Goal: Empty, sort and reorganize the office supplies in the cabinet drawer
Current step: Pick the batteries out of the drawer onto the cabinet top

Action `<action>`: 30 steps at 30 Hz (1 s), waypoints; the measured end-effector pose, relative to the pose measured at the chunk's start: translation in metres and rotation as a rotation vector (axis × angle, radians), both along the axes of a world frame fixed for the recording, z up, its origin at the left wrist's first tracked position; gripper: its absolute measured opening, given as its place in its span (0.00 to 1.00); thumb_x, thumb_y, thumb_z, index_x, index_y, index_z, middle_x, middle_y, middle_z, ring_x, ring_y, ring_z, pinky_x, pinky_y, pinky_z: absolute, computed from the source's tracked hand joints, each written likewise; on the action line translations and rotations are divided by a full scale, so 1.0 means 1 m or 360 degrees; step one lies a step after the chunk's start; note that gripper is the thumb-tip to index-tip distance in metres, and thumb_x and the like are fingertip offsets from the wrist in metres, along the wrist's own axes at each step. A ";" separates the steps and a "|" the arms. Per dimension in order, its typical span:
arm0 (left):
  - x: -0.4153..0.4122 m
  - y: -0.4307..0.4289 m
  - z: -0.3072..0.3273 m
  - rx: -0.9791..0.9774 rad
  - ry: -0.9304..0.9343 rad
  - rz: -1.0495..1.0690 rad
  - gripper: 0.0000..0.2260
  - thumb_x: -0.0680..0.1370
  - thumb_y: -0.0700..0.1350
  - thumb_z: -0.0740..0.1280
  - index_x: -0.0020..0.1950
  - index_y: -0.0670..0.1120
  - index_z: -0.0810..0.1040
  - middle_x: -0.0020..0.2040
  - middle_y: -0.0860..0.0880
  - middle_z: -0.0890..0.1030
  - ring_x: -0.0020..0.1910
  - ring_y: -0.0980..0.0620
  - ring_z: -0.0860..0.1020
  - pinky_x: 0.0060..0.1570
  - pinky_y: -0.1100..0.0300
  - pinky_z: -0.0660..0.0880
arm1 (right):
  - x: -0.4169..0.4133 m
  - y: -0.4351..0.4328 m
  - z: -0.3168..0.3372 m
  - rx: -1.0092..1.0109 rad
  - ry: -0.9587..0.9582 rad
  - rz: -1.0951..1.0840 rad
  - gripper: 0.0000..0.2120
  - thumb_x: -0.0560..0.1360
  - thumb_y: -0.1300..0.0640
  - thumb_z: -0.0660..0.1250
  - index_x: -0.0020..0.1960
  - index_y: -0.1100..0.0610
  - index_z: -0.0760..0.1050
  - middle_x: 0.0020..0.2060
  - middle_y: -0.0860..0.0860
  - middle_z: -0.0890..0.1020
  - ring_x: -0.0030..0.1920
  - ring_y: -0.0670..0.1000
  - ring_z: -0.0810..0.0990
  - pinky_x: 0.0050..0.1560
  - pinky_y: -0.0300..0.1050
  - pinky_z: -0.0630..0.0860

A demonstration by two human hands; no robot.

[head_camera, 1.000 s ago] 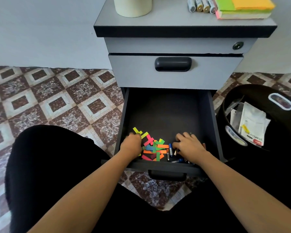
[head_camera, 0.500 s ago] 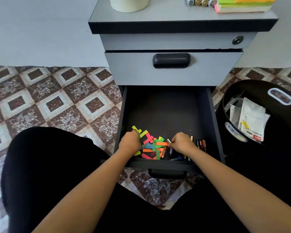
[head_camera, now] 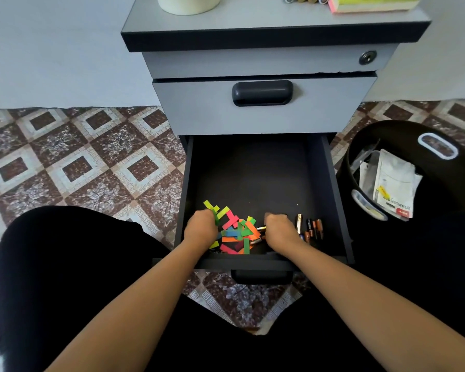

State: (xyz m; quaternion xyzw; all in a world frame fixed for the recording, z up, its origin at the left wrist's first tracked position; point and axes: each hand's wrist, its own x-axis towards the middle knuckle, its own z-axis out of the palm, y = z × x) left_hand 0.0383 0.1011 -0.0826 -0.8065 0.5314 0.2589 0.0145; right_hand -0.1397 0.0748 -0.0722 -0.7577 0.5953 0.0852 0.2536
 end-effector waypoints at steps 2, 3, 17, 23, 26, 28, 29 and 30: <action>0.000 -0.001 -0.001 0.0005 0.0005 0.0000 0.07 0.76 0.37 0.63 0.38 0.41 0.69 0.37 0.45 0.74 0.37 0.44 0.74 0.35 0.56 0.71 | -0.002 -0.001 -0.002 0.0026 -0.0036 -0.0030 0.10 0.75 0.70 0.59 0.55 0.65 0.72 0.54 0.63 0.78 0.54 0.62 0.78 0.47 0.47 0.73; 0.001 -0.001 -0.001 0.0005 0.0030 0.0017 0.09 0.76 0.37 0.63 0.36 0.42 0.68 0.36 0.46 0.73 0.36 0.45 0.74 0.34 0.56 0.71 | -0.002 -0.002 -0.003 0.0047 -0.0061 -0.0056 0.10 0.75 0.70 0.59 0.54 0.65 0.73 0.53 0.63 0.78 0.53 0.62 0.78 0.45 0.47 0.72; 0.019 -0.031 0.033 0.0340 0.0553 -0.0465 0.06 0.74 0.40 0.68 0.51 0.44 0.77 0.46 0.47 0.77 0.43 0.52 0.76 0.46 0.58 0.75 | -0.018 -0.025 0.018 0.0793 -0.1285 -0.1138 0.05 0.76 0.65 0.65 0.48 0.56 0.76 0.36 0.52 0.78 0.34 0.45 0.74 0.32 0.36 0.72; 0.014 -0.044 0.037 0.0623 -0.0078 -0.1365 0.11 0.75 0.41 0.66 0.58 0.44 0.76 0.55 0.46 0.76 0.54 0.47 0.74 0.47 0.58 0.70 | -0.026 -0.023 0.024 0.1117 -0.1497 -0.1256 0.07 0.75 0.65 0.67 0.51 0.57 0.77 0.36 0.51 0.79 0.35 0.46 0.76 0.31 0.37 0.72; 0.014 -0.044 0.032 0.0681 -0.0228 -0.1602 0.10 0.76 0.40 0.65 0.58 0.43 0.75 0.55 0.45 0.77 0.51 0.47 0.74 0.46 0.57 0.70 | -0.028 -0.022 0.027 0.1265 -0.1604 -0.1294 0.07 0.75 0.65 0.66 0.53 0.59 0.76 0.41 0.55 0.81 0.40 0.51 0.80 0.33 0.40 0.79; 0.014 -0.044 0.028 0.0718 -0.0333 -0.1759 0.11 0.77 0.40 0.64 0.59 0.43 0.75 0.56 0.44 0.77 0.52 0.47 0.74 0.49 0.54 0.72 | -0.028 -0.021 0.028 0.1343 -0.1694 -0.1351 0.07 0.75 0.66 0.66 0.53 0.60 0.75 0.43 0.58 0.81 0.41 0.53 0.82 0.34 0.41 0.81; 0.015 -0.044 0.026 0.0730 -0.0386 -0.1837 0.12 0.77 0.40 0.64 0.61 0.44 0.75 0.57 0.45 0.77 0.54 0.46 0.75 0.51 0.53 0.73 | -0.028 -0.021 0.028 0.1356 -0.1718 -0.1367 0.07 0.75 0.66 0.65 0.53 0.61 0.75 0.43 0.58 0.81 0.40 0.53 0.83 0.34 0.41 0.81; 0.016 -0.044 0.025 0.0739 -0.0442 -0.1910 0.13 0.77 0.41 0.64 0.62 0.44 0.75 0.58 0.45 0.77 0.56 0.45 0.75 0.53 0.52 0.74 | -0.028 -0.021 0.028 0.1352 -0.1727 -0.1375 0.07 0.75 0.66 0.65 0.53 0.61 0.75 0.43 0.58 0.81 0.39 0.52 0.83 0.34 0.41 0.81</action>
